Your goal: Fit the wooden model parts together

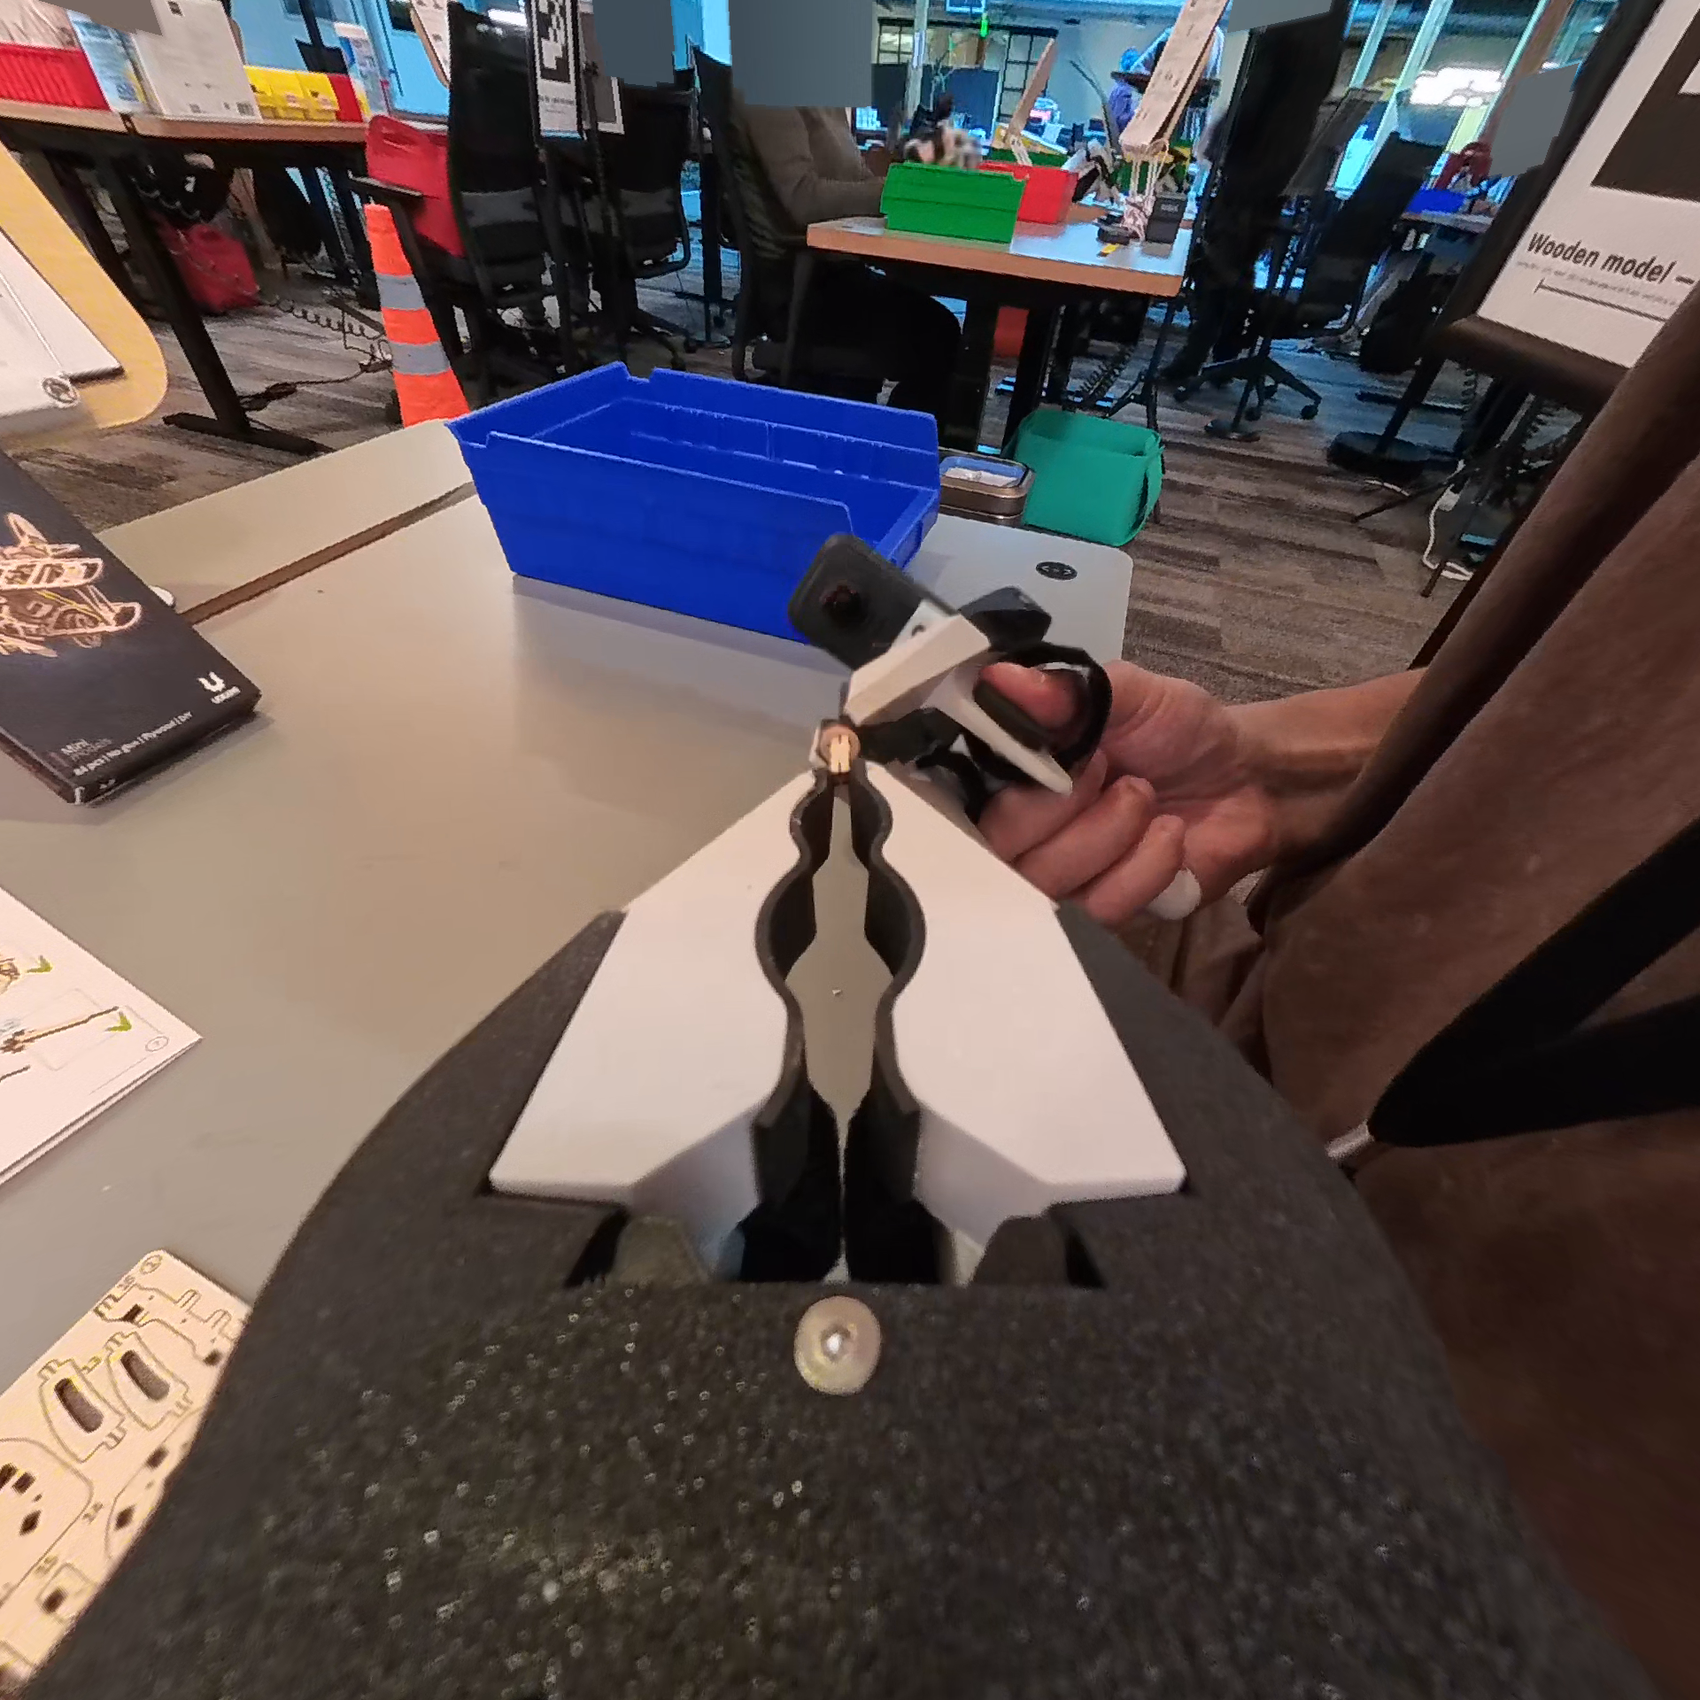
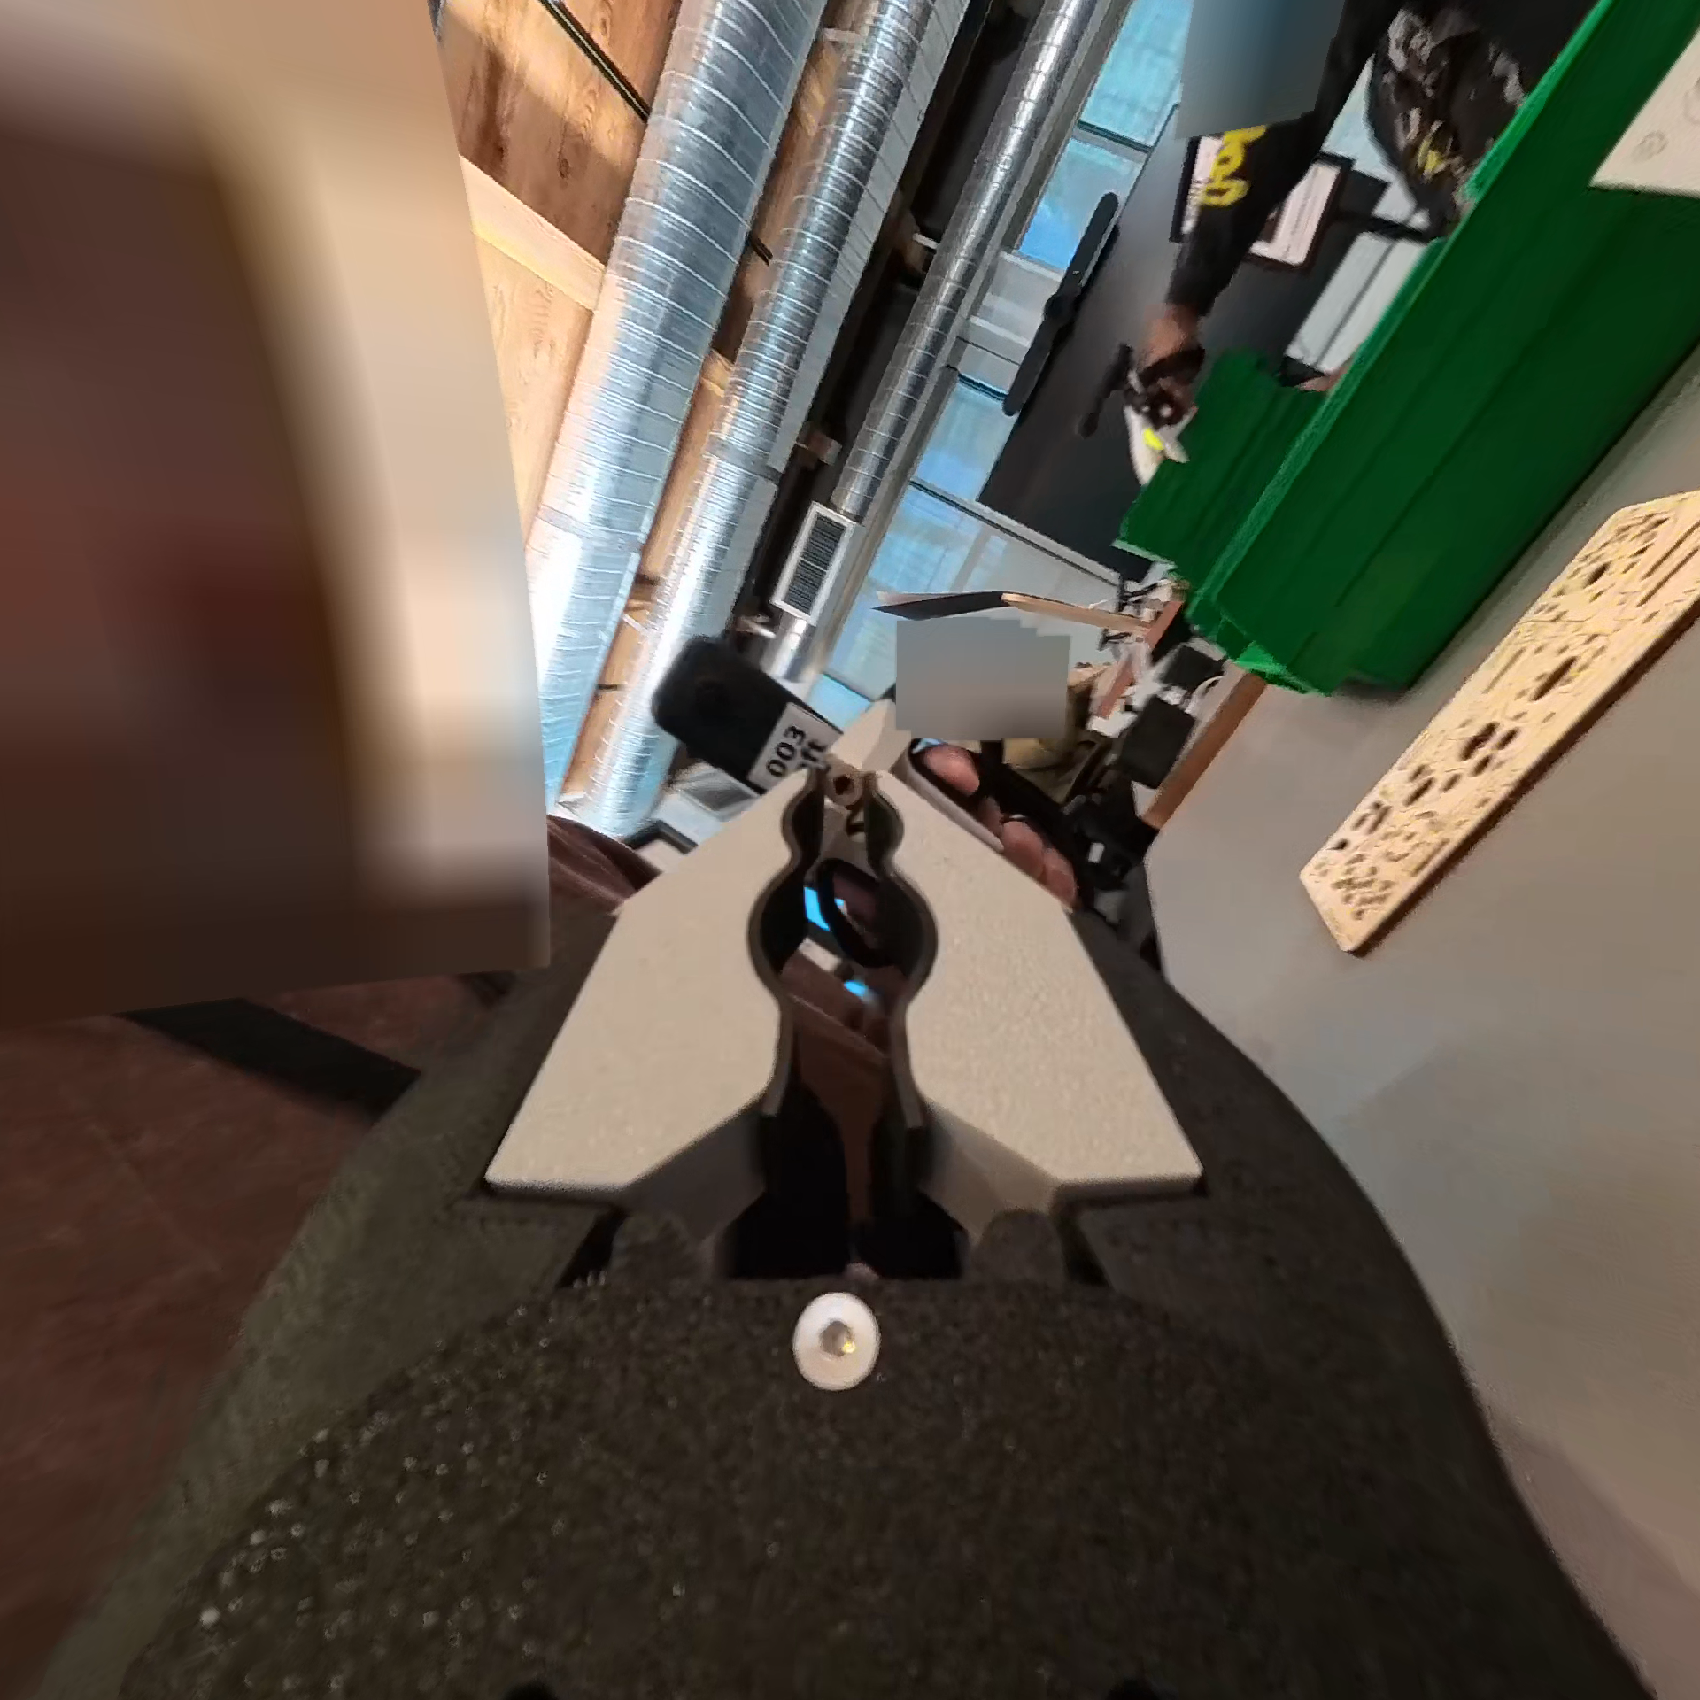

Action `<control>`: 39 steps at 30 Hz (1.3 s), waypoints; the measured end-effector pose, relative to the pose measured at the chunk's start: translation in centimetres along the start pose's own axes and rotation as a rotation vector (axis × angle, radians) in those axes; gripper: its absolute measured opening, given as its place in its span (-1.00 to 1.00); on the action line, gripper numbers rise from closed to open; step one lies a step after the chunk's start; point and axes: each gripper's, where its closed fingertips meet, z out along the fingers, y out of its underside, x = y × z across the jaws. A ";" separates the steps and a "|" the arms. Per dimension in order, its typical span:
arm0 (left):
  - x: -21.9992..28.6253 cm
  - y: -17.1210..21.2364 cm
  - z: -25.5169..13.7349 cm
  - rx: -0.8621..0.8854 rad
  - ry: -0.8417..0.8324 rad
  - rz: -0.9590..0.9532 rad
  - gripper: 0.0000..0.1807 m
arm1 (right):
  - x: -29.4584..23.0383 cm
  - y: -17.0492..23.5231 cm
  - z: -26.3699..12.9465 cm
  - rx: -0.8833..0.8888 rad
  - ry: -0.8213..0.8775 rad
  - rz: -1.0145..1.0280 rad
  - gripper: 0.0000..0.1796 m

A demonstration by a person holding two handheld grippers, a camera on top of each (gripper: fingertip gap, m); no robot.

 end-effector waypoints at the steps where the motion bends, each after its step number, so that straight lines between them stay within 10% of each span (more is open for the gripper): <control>1: 0.0 0.1 0.0 -0.004 0.001 -0.013 -0.99 | 0.0 0.0 0.0 -0.005 0.018 -0.039 -0.91; 15: 0.3 0.1 0.2 0.076 0.123 -0.325 -0.99 | -0.2 -0.1 -0.2 -0.008 0.036 -0.164 -0.92; 39: 2.8 2.8 1.8 -0.044 0.189 -0.295 -1.00 | 1.8 1.9 0.2 -0.199 0.207 -0.311 -0.92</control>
